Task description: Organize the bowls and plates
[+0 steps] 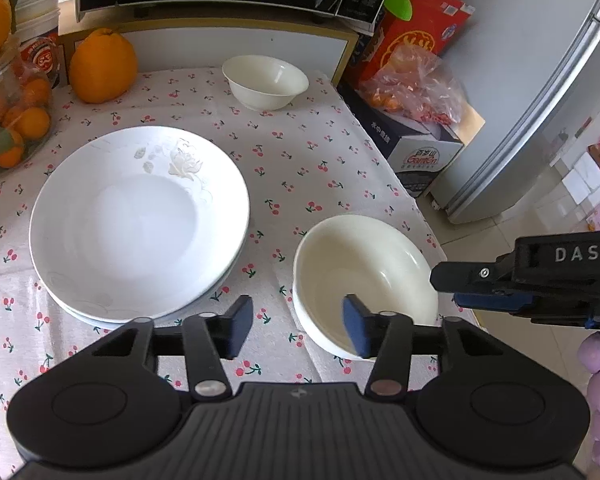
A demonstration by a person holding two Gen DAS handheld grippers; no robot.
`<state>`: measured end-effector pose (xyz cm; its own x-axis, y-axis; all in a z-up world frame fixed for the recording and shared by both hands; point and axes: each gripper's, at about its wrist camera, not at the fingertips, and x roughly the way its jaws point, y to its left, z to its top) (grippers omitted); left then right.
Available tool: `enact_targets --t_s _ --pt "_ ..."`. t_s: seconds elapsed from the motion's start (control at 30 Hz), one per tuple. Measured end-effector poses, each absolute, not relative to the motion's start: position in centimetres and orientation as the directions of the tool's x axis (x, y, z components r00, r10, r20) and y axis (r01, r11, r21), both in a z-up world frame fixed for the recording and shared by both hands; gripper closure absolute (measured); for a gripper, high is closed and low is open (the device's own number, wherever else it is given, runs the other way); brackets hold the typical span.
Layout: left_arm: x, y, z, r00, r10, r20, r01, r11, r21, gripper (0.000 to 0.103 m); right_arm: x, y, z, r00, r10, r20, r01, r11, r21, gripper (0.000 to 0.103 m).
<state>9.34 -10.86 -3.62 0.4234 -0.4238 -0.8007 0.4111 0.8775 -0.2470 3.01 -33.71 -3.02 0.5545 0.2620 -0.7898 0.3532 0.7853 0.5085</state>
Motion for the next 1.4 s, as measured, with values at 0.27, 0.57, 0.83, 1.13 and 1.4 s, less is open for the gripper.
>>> enact_targets --t_s 0.27,0.57,0.83,1.13,1.4 --pt "9.5 -10.3 -3.0 0.443 -0.43 -0.787 0.405 0.879 -0.253 0.032 3.3 -34.1 -2.6 0.582 0.271 -0.766 0.342 0.774 0.533 0.048" --pt "10.1 -9.4 -2.2 0.478 -0.414 -0.775 0.378 0.893 -0.244 0.016 4.1 -34.4 -2.8 0.598 0.292 -0.747 0.34 0.752 0.565 0.033" --pt "11.3 -8.1 -1.7 0.531 -0.346 -0.773 0.309 0.929 -0.204 0.005 5.8 -33.8 -1.9 0.615 0.285 -0.735 0.319 0.763 0.562 0.021" --pt "14.1 -7.6 -0.8 0.566 -0.304 -0.766 0.265 0.947 -0.18 0.001 9.1 -32.9 -0.9 0.604 0.302 -0.738 0.282 0.785 0.551 0.017" --pt "18.7 -7.9 -0.2 0.58 -0.29 -0.761 0.232 0.954 -0.187 0.001 13.9 -34.0 0.0 0.602 0.322 -0.73 0.274 0.776 0.569 0.017"
